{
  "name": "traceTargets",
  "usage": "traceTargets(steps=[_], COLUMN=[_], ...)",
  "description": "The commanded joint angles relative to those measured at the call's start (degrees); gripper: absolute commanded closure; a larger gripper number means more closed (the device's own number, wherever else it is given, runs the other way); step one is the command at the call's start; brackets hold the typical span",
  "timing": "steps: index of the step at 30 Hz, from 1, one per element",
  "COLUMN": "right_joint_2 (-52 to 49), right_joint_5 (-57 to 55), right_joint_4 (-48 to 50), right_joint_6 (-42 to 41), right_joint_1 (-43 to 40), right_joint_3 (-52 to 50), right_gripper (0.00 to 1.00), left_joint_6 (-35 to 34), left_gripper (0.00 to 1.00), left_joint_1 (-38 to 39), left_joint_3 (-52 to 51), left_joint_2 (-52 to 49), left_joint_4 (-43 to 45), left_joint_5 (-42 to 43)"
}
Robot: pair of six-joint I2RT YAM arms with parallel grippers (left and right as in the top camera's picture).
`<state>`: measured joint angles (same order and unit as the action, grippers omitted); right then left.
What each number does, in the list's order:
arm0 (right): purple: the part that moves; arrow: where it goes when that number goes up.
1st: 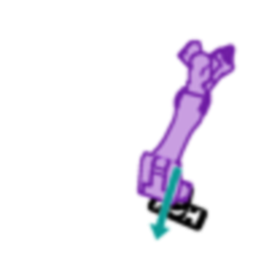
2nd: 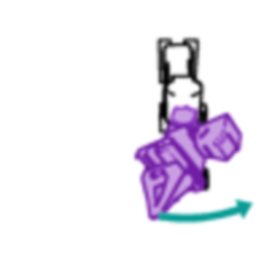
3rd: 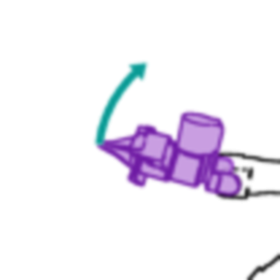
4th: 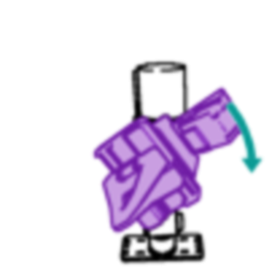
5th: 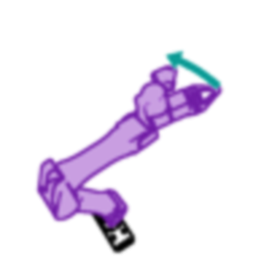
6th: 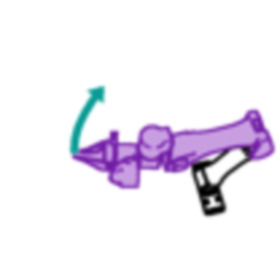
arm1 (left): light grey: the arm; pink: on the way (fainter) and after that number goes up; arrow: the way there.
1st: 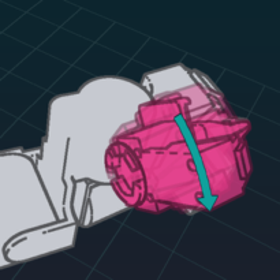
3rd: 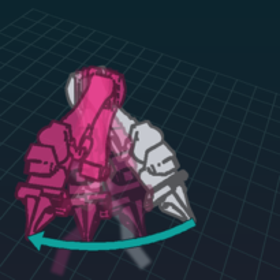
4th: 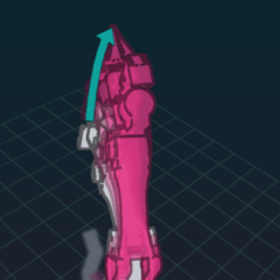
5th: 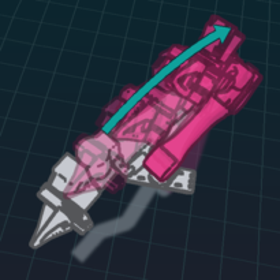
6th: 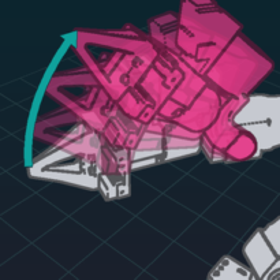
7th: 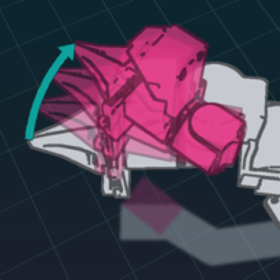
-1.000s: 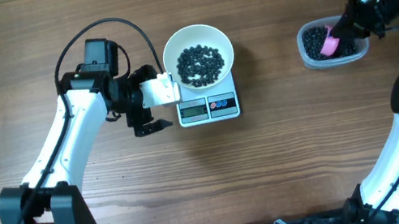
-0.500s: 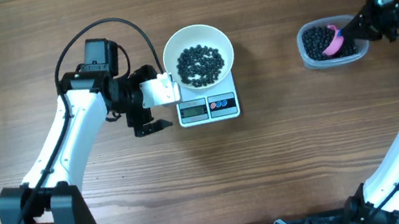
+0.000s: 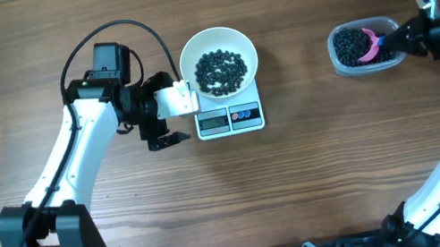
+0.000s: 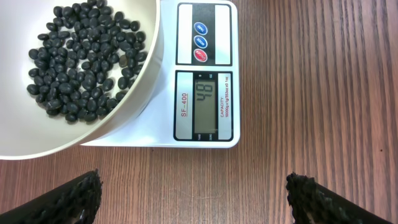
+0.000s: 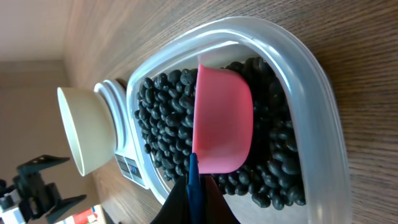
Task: Scoop item into bowl and weigh 150g on scale
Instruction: 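Drag the pink scoop through the beans and lift it out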
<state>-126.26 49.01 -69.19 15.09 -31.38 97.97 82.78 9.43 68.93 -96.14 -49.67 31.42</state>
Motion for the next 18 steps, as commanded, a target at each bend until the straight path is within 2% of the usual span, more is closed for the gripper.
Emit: traceTargets(steps=[1, 9, 16, 18], right_joint_2=[-2.16, -2.16, -2.14, -2.12], right_joint_5=[4.48, 13.03, 14.1, 14.1], right_joint_4=[0.61, 0.59, -1.66, -4.04], right_joint_6=[1.36, 1.44, 1.46, 4.7], right_joint_1=[-0.37, -4.55, -6.08, -6.21], right_joint_3=[-1.6, -1.6, -1.55, -1.55], right_gripper=[0.96, 0.96, 0.96, 0.96], left_joint_6=[-0.55, -0.55, -0.55, -0.55], left_gripper=[0.0, 0.0, 0.0, 0.0], left_joint_1=[0.09, 0.11, 0.09, 0.09], left_joint_3=[-0.37, -0.37, -0.37, -0.37], left_joint_2=[-0.66, -0.66, -0.66, -0.66], left_joint_4=[-0.02, -0.02, -0.02, -0.02], left_joint_5=[1.29, 1.29, 1.29, 1.29])
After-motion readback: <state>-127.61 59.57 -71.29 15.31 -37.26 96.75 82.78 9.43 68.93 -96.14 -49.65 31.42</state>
